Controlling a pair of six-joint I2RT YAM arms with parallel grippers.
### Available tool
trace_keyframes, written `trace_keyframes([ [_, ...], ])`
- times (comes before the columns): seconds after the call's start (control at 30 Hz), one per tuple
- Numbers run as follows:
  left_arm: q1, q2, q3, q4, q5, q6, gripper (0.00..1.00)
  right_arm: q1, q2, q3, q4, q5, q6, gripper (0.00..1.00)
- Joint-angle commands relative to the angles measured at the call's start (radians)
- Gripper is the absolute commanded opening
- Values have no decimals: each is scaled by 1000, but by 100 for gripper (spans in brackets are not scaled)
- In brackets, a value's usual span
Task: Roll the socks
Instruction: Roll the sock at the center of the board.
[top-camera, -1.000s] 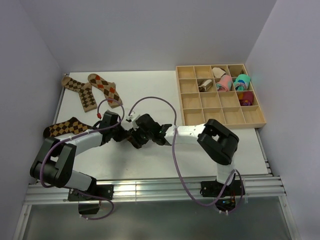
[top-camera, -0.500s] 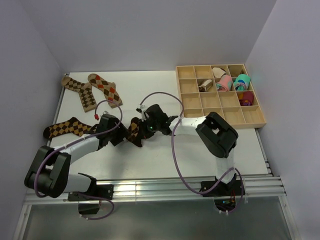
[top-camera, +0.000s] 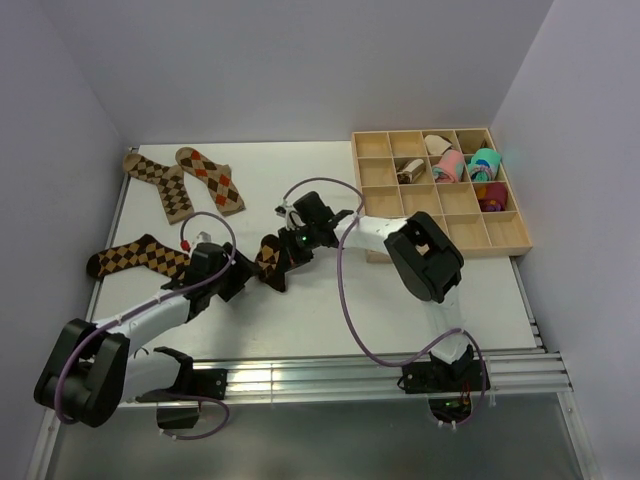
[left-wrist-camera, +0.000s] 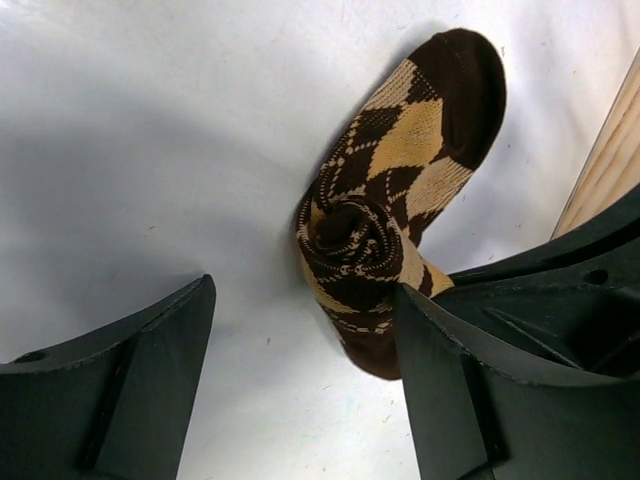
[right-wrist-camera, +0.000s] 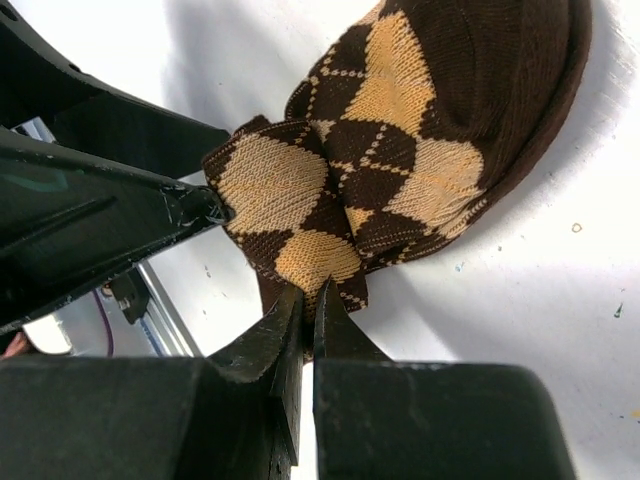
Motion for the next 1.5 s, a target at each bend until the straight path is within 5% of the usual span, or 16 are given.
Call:
trace_keyframes([
  [0.0, -14, 31, -12, 81, 20, -30, 75, -3, 39, 64, -112, -4, -28, 0],
  [0.33, -32, 4, -112, 255, 17, -124, 77, -3, 65, 109, -147, -12, -36, 0],
  [0.8, -34, 126, -77, 255, 22, -125, 72, 2, 79, 155, -129, -53, -45, 0],
  [1.1, -34, 136, -54, 134, -50, -141, 43, 5, 73, 135, -98, -58, -44, 0],
  [1.13, -34, 140, -51, 120, -53, -141, 34, 8, 59, 124, -95, -52, -45, 0],
  [1.27, -34, 145, -42, 69, -66, -142, 19, 22, -23, 64, -43, -9, -83, 21],
  [1.3, -34, 143, -38, 54, -66, -144, 16, 27, -46, 43, 0, 26, -93, 33],
  [1.47, -31, 146, -3, -24, -49, -131, 4, 83, -256, -133, 127, 230, -208, 55],
])
